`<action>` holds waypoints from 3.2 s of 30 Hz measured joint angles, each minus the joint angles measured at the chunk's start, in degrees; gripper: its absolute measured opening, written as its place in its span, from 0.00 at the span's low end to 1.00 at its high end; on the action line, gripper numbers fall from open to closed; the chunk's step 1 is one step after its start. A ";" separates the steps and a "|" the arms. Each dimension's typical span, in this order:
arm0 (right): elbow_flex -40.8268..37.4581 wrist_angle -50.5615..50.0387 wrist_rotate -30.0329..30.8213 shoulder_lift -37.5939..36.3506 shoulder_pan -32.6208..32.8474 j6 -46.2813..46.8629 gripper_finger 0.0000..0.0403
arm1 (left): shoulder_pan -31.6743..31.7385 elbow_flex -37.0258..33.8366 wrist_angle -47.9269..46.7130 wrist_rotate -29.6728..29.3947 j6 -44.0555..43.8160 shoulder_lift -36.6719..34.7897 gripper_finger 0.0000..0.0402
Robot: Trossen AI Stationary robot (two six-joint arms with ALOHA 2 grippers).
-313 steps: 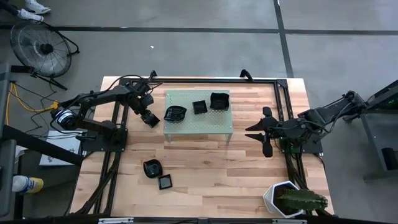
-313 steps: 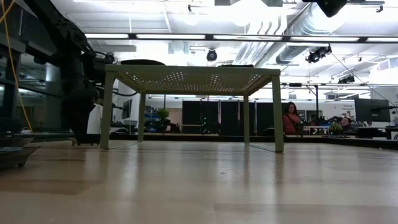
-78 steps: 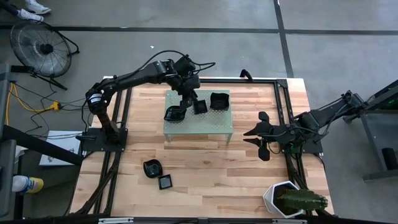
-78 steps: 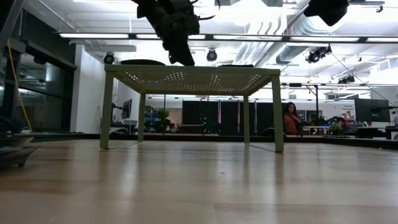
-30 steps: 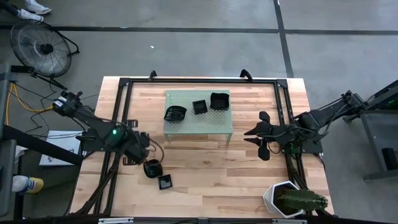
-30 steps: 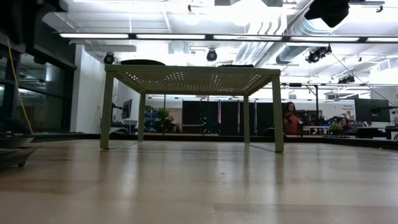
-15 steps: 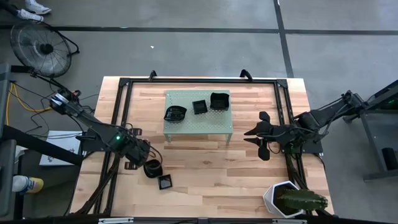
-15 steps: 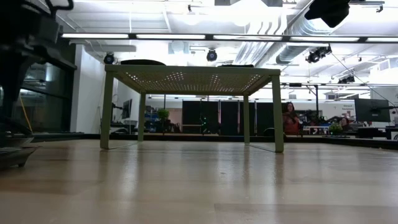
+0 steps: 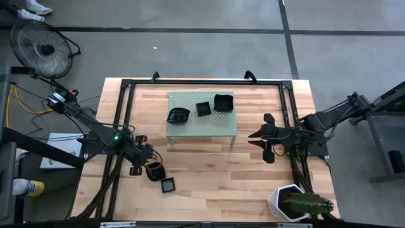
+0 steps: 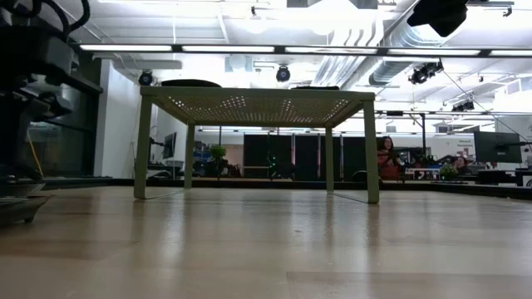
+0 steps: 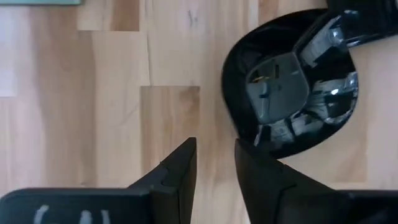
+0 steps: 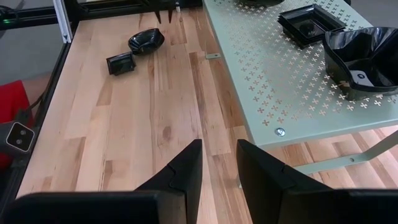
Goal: Pick & Place Mini shaped plates
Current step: Stack the leaf-shaped plate on top of the other leaf-shaped plates on the shelf
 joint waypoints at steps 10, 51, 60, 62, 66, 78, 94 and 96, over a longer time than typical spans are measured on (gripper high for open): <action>0.00 0.00 0.00 0.00 -0.01 0.51 0.23 | 0.00 -0.94 5.05 -0.03 -3.43 0.27 0.26; 0.00 -0.02 0.00 0.20 -0.02 1.00 0.23 | -0.02 -0.96 11.40 1.88 -8.48 9.69 0.26; 0.00 -0.02 -0.02 0.20 -0.02 1.00 0.23 | -0.02 -0.96 11.20 1.84 -8.48 9.69 0.19; 0.00 -0.02 0.00 0.20 -0.01 1.00 0.23 | -0.02 -0.96 11.25 1.86 -8.48 9.69 0.16; 0.00 -0.02 0.00 0.20 0.00 1.00 0.23 | -0.02 -0.96 11.38 1.88 -8.48 9.69 0.13; 0.00 -0.02 -0.02 0.24 0.00 1.02 0.23 | -0.02 -0.96 11.38 1.90 -8.48 9.67 0.12; -0.02 -0.04 1.85 0.24 2.52 1.51 0.23 | -0.02 -0.96 10.94 1.67 -8.48 9.67 0.04; -0.02 -0.04 2.83 0.24 3.71 1.93 0.23 | -0.02 -0.94 10.96 1.43 -8.48 9.67 0.01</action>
